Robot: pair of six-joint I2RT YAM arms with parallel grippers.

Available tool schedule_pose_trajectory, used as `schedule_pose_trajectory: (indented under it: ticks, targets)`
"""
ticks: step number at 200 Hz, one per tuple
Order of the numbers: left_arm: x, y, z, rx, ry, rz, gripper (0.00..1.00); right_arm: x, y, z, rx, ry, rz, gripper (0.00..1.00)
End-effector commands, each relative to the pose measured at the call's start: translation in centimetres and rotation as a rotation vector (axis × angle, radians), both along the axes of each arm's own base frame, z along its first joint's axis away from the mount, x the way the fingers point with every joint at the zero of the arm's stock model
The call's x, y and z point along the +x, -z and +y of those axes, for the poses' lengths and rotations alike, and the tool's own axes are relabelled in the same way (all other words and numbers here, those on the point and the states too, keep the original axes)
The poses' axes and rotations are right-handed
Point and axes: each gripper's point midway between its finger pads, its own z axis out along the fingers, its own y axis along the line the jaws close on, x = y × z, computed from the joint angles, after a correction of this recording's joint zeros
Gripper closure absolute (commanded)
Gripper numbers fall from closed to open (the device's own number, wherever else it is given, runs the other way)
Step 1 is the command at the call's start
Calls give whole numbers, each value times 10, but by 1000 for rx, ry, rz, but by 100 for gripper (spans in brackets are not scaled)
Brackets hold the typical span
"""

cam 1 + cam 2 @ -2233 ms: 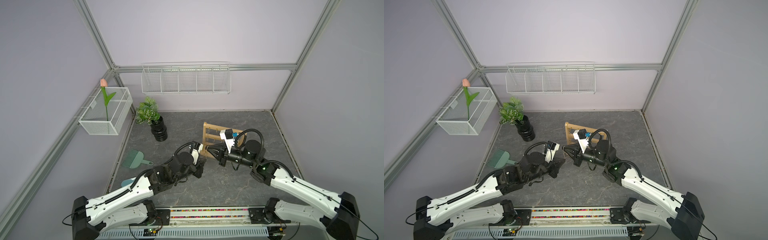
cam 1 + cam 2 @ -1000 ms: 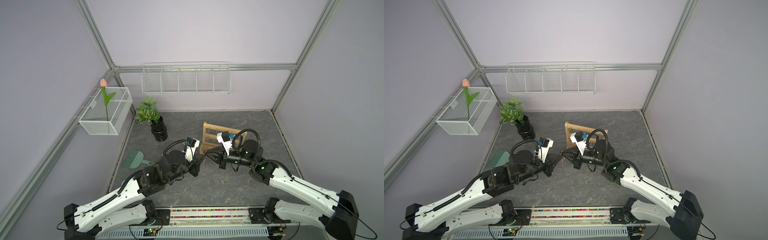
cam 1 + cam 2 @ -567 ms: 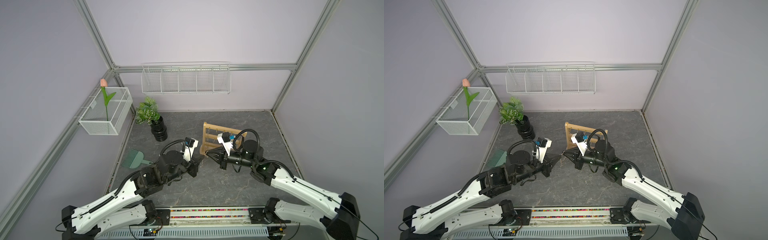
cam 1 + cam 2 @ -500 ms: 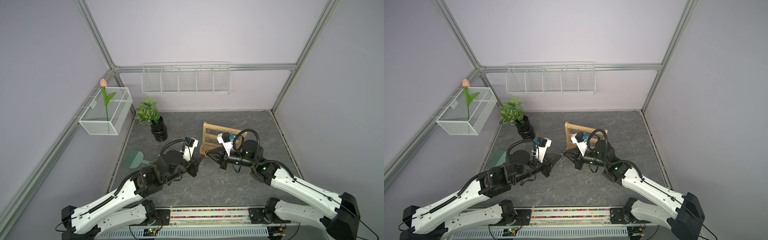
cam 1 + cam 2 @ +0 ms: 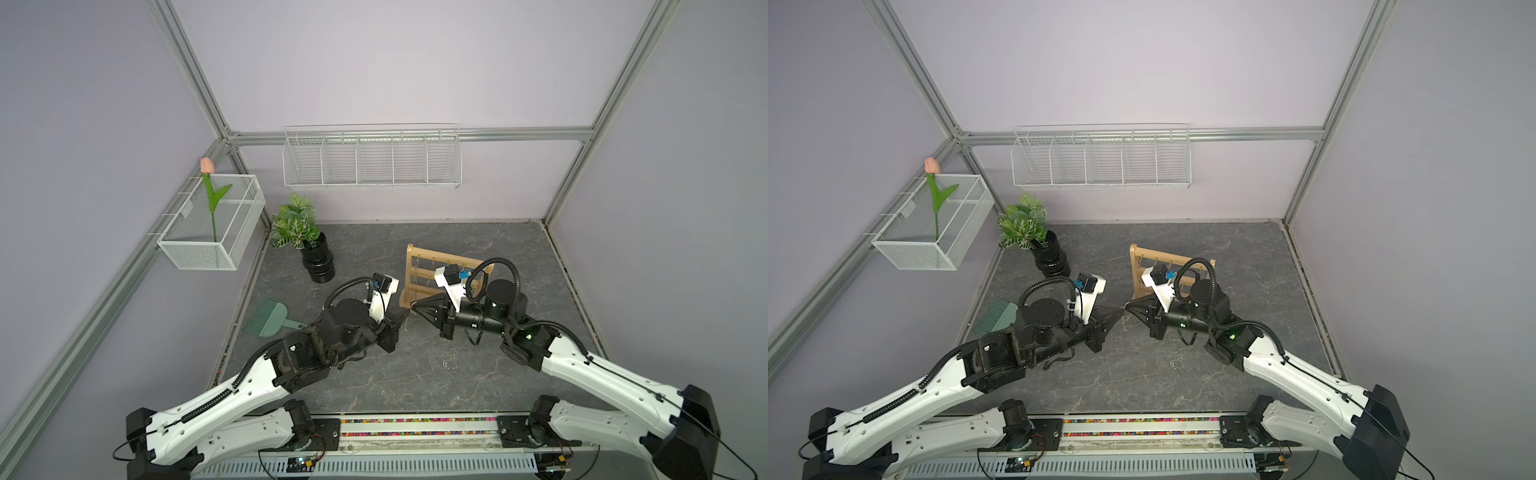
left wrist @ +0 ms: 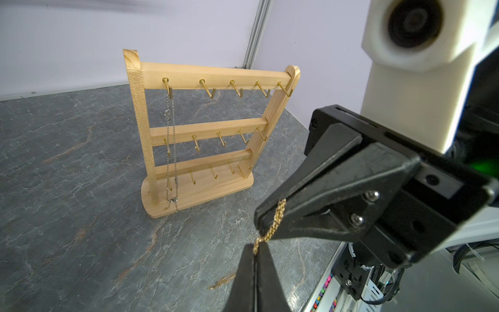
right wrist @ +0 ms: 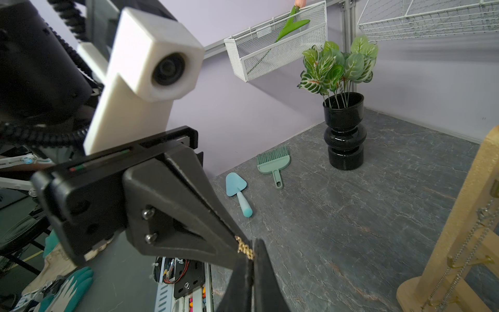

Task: Hang the necklace on the jewelry display stand
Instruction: Pick up the necklace from the center of the board.

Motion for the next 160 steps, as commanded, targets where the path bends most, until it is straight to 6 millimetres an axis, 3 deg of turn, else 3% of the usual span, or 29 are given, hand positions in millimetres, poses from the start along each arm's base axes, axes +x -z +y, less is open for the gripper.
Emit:
schedule_pose_trajectory:
  ticks: [1, 32, 87, 160]
  targets:
    - [4, -8, 3, -5, -19, -20, 94, -5, -20, 0, 55, -28, -44, 93]
    - [4, -11, 7, -8, -27, -27, 82, -4, -15, -1, 42, -22, -42, 93]
    - [2, -17, 12, -20, -35, -40, 79, -2, -14, -2, 34, -11, -45, 93]
    - [2, -10, -2, -25, 5, -30, 80, -8, -23, 2, 75, -52, -42, 93]
